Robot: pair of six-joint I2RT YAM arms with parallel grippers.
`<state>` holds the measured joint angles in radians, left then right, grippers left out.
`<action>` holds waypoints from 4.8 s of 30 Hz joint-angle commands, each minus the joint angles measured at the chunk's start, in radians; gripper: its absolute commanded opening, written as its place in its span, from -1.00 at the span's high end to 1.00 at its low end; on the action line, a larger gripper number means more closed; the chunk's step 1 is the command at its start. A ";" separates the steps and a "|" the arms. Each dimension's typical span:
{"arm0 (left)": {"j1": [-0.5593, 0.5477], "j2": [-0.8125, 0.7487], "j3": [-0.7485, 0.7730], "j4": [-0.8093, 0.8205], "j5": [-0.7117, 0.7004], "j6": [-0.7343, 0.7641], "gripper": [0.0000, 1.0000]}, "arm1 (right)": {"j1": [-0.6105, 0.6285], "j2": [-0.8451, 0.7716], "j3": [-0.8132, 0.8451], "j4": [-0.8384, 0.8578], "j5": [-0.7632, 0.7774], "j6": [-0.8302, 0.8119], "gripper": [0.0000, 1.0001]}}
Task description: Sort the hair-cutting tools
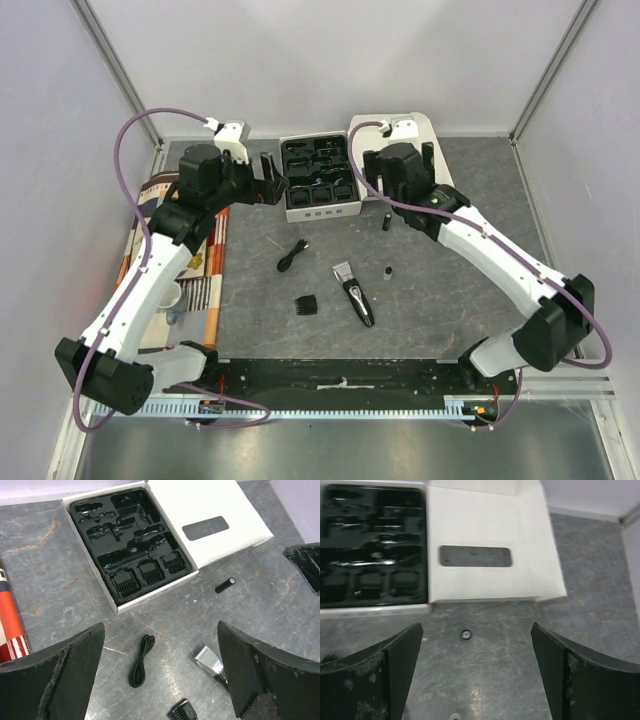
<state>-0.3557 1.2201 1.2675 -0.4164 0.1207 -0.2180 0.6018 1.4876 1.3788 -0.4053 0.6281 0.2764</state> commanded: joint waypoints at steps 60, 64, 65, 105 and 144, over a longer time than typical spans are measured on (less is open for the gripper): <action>0.000 -0.088 -0.263 -0.045 0.002 -0.129 -0.67 | -0.158 0.486 0.201 -0.087 -0.080 0.957 -0.67; 0.001 -0.085 -0.261 -0.048 0.004 -0.127 -0.67 | -0.165 0.513 0.229 -0.087 -0.087 0.922 -0.47; 0.001 -0.083 -0.261 -0.047 0.002 -0.127 -0.67 | -0.165 0.516 0.235 -0.087 -0.094 0.913 -0.38; 0.000 -0.103 -0.284 -0.024 0.086 -0.126 -0.66 | -0.310 0.649 0.414 -0.118 -0.541 0.054 1.00; 0.003 -0.136 -0.304 0.013 0.188 -0.132 -0.66 | -0.163 0.493 0.338 -0.218 -0.527 -0.367 1.00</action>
<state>-0.3550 1.1095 0.9737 -0.4389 0.2733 -0.3218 0.3862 1.9568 1.6650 -0.6441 0.0525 -0.0147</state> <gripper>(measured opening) 0.833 0.011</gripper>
